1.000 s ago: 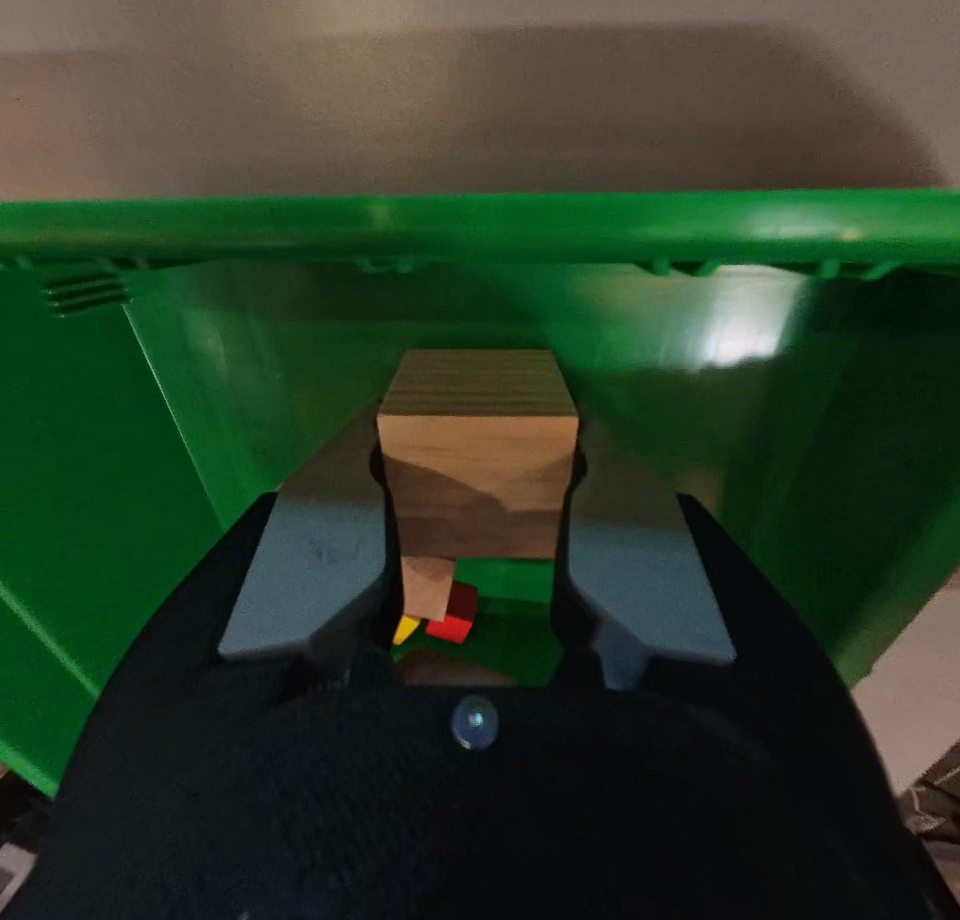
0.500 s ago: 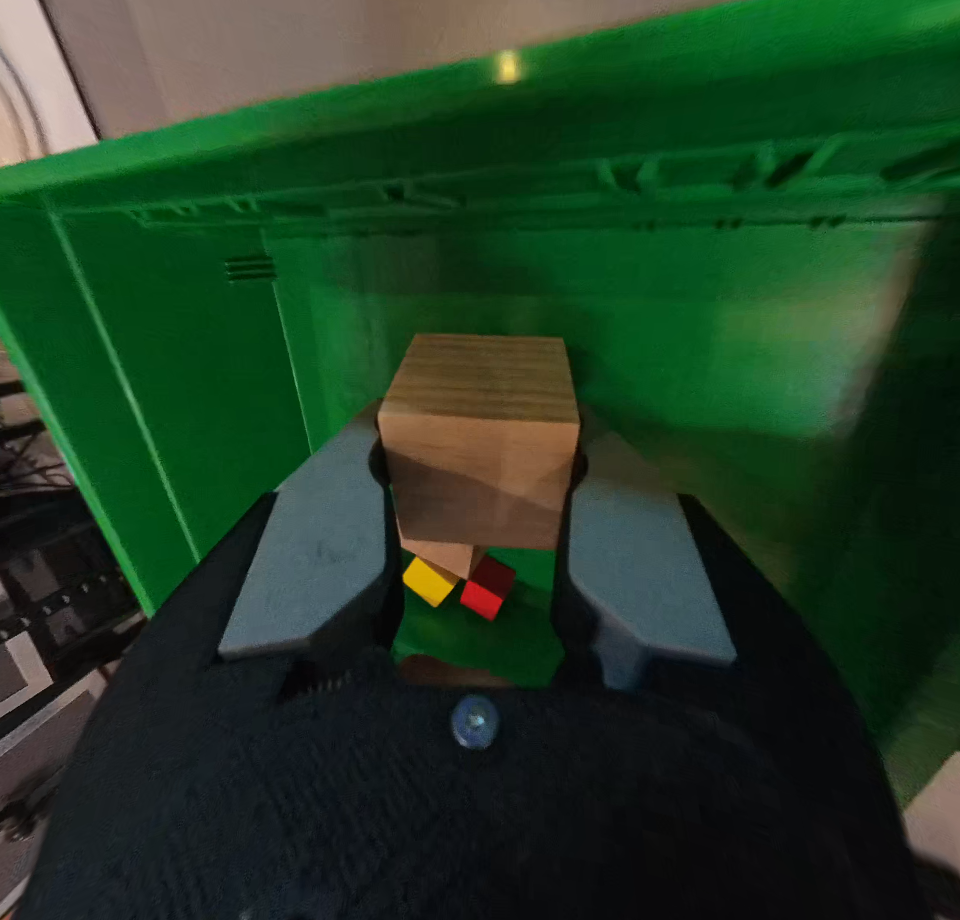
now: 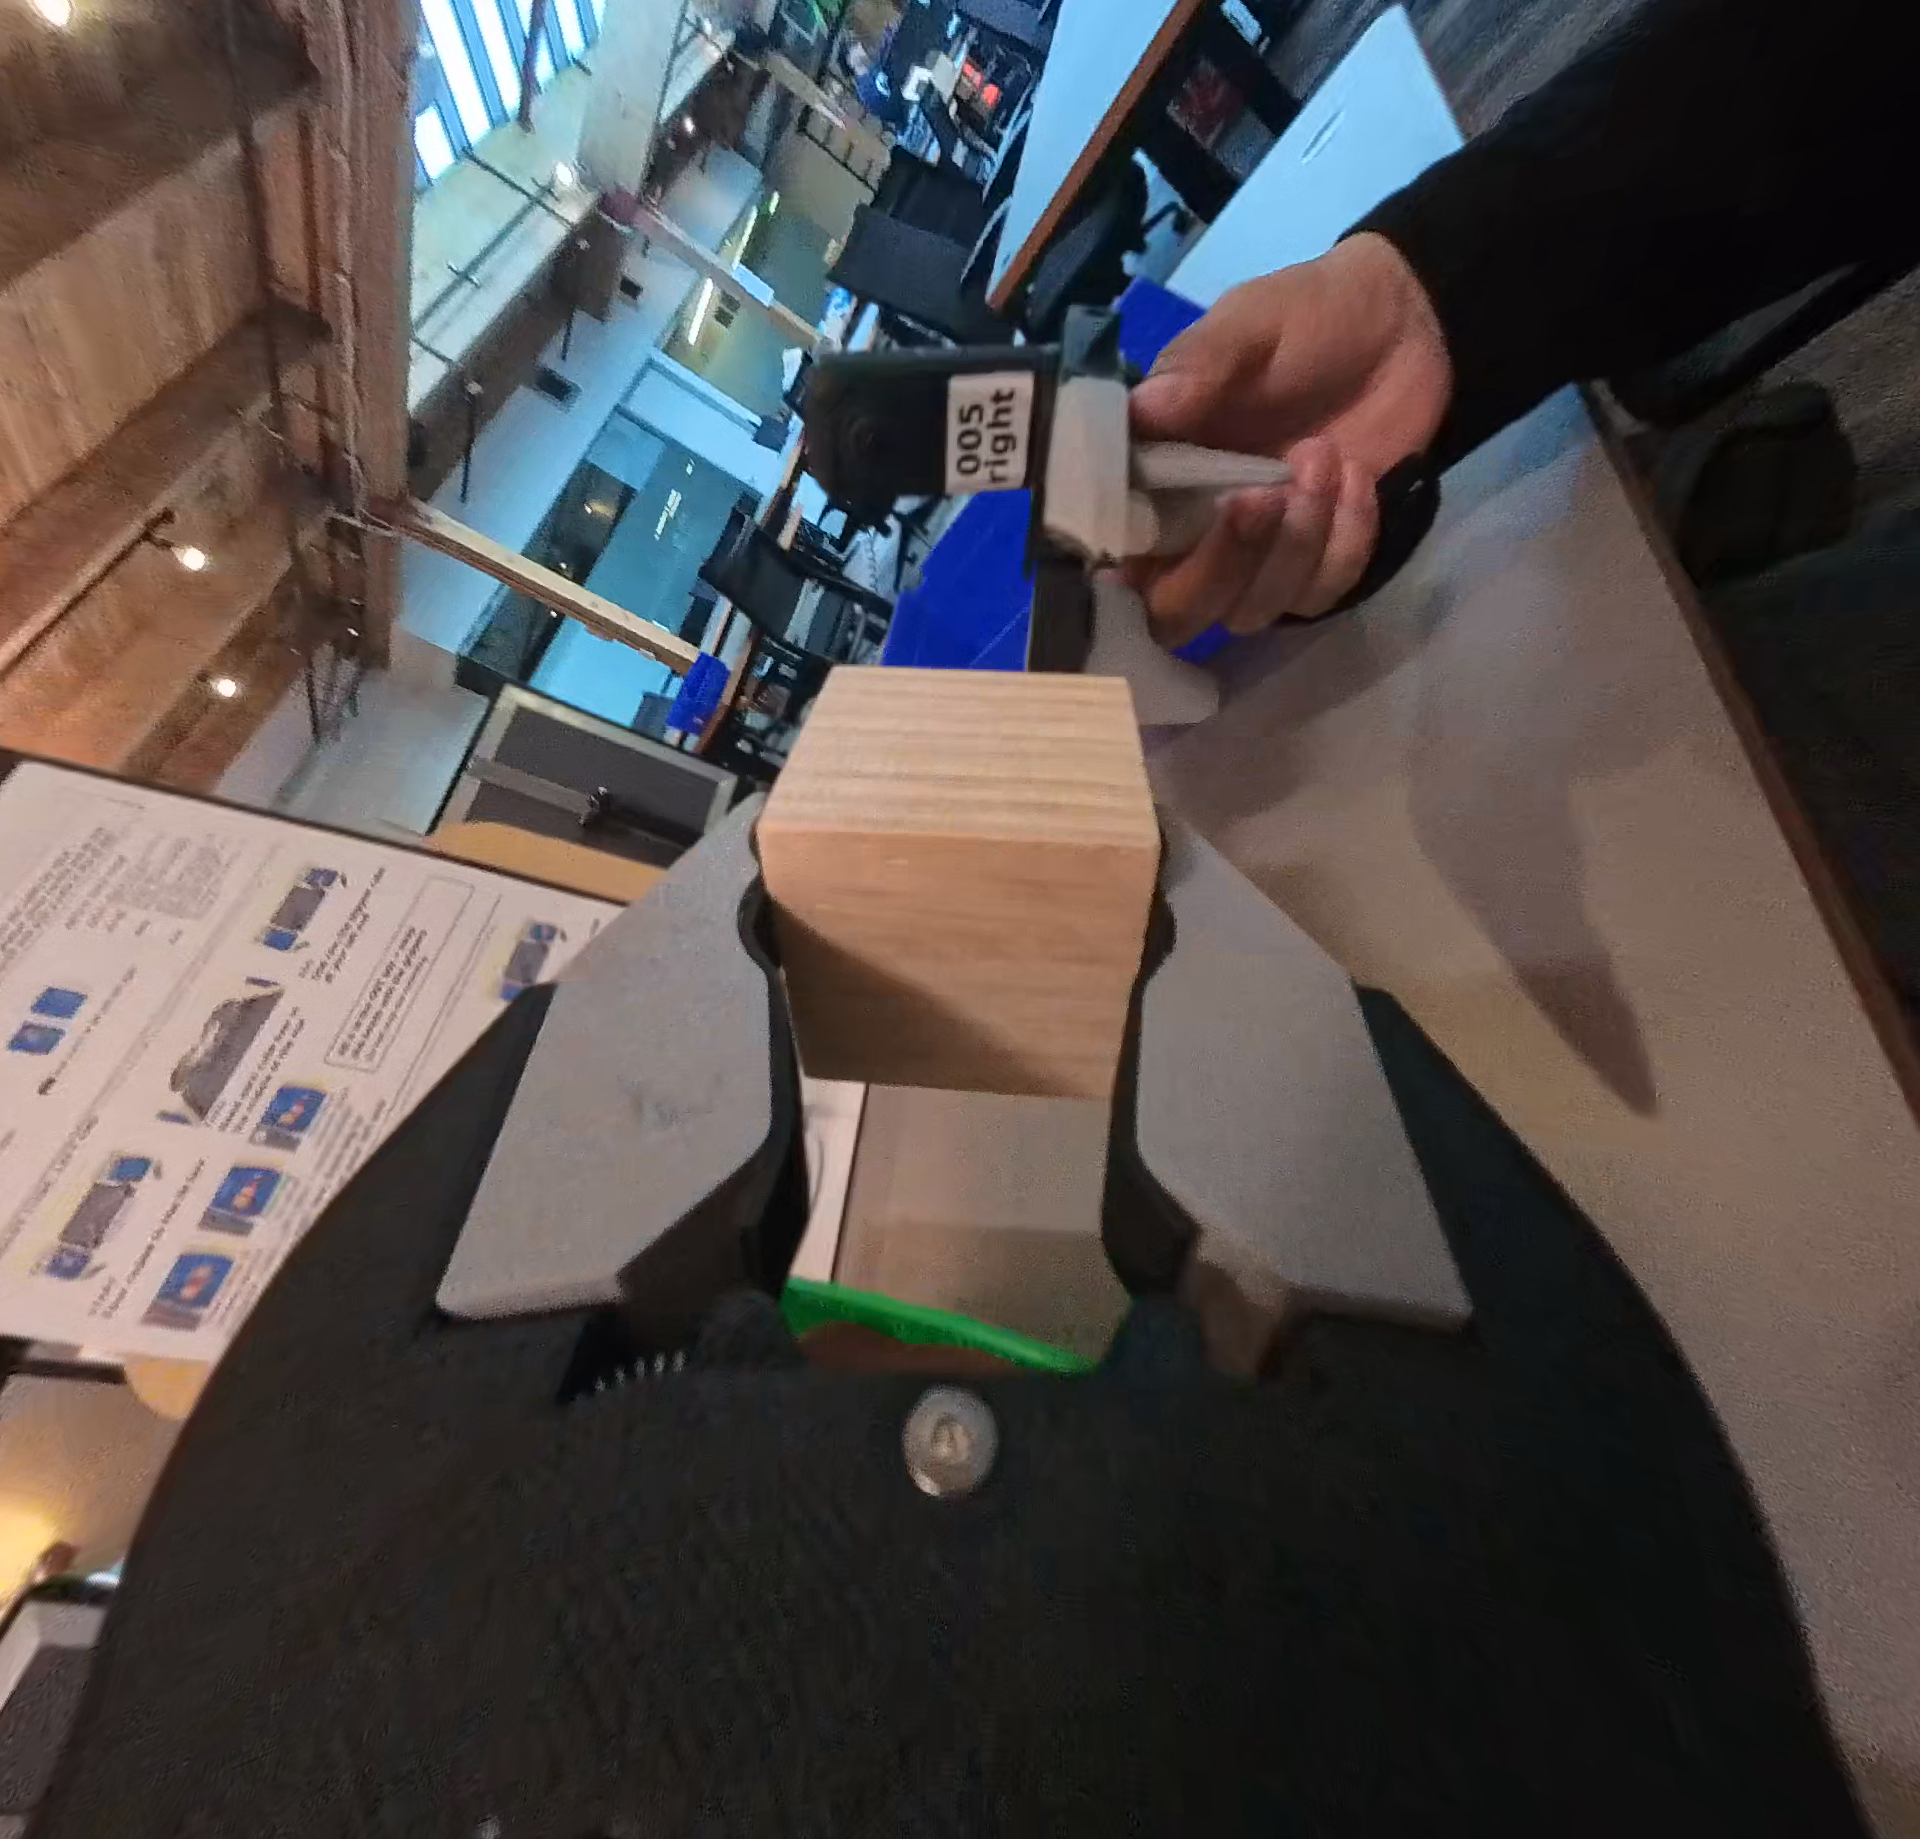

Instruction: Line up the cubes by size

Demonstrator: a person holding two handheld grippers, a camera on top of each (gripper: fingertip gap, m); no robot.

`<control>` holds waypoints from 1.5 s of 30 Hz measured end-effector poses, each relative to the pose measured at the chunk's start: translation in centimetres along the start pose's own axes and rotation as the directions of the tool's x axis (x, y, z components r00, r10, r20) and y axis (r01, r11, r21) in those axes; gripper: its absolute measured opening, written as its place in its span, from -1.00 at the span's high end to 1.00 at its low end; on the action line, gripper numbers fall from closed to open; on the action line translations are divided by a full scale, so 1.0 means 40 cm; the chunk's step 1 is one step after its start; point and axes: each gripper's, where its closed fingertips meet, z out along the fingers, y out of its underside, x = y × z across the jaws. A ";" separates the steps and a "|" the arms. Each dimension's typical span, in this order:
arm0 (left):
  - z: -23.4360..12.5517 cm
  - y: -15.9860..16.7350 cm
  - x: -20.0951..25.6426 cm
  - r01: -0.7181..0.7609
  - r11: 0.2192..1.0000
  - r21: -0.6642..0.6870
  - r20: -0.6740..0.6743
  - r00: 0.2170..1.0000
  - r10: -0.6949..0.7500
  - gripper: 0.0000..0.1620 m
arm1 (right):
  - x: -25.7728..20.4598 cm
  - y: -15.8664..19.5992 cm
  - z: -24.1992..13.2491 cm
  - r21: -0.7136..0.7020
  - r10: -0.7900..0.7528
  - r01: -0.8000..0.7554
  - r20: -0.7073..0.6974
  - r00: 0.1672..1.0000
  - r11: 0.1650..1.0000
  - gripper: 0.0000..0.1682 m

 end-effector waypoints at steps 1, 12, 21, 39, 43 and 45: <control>0.010 -0.020 0.017 -0.017 1.000 0.014 0.015 1.000 0.017 0.18 | -0.027 -0.002 0.007 -0.003 0.006 -0.006 0.026 1.000 1.000 0.23; 0.083 -0.099 0.097 -0.072 0.994 0.088 0.031 0.997 0.069 0.17 | -0.078 0.052 0.070 -0.095 -0.015 0.015 0.008 1.000 0.995 0.28; 0.073 -0.093 0.093 -0.058 0.992 0.113 0.044 0.998 0.053 0.17 | -0.078 0.043 0.069 -0.055 0.058 -0.053 0.086 0.995 0.997 0.31; 0.100 -0.076 0.077 -0.037 0.995 0.091 0.076 0.997 0.030 0.18 | -0.056 0.050 0.066 -0.086 -0.029 0.026 -0.027 0.999 0.996 0.28; 0.102 -0.068 0.074 0.000 0.998 0.071 0.073 0.997 -0.005 0.18 | -0.051 0.045 0.064 -0.081 -0.025 0.022 -0.038 0.999 0.996 0.29; 0.092 -0.073 0.069 0.025 0.996 0.088 0.071 0.997 -0.032 0.22 | -0.054 0.034 0.051 -0.078 -0.053 0.049 -0.053 0.997 0.996 0.28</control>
